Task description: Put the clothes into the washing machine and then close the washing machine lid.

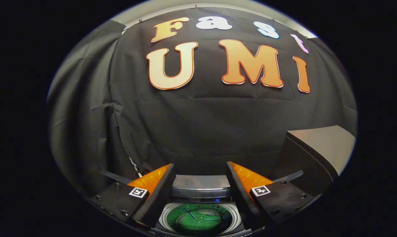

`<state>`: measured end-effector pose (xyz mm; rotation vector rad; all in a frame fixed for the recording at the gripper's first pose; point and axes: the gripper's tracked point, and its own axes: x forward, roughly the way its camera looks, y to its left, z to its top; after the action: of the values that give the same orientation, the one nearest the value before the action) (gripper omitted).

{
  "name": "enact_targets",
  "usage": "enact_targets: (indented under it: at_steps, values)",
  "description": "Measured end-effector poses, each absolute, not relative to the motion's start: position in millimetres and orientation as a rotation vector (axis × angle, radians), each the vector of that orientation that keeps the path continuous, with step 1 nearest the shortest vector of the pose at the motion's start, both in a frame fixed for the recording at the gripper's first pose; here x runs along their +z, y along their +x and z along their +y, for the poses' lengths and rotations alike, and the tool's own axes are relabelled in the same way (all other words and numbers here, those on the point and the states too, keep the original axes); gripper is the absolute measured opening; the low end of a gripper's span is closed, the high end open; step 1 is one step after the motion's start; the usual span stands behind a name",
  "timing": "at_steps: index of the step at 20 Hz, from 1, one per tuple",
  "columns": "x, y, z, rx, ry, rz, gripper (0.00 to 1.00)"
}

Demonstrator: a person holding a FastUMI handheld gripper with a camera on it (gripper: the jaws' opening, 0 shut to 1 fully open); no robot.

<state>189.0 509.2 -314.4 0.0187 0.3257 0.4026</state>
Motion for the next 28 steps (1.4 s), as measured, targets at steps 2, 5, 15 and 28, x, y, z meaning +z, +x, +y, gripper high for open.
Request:
enact_targets:
  at_steps: [2,5,15,28]
  values:
    - [-321,181,506,0.404,0.02,0.33,0.99]
    - [-349,169,497,0.391,-0.006,0.389,0.98]
    - [-421,142,482,0.382,-0.003,0.532,0.99]
    - [-336,116,460,0.44,0.039,0.453,0.99]
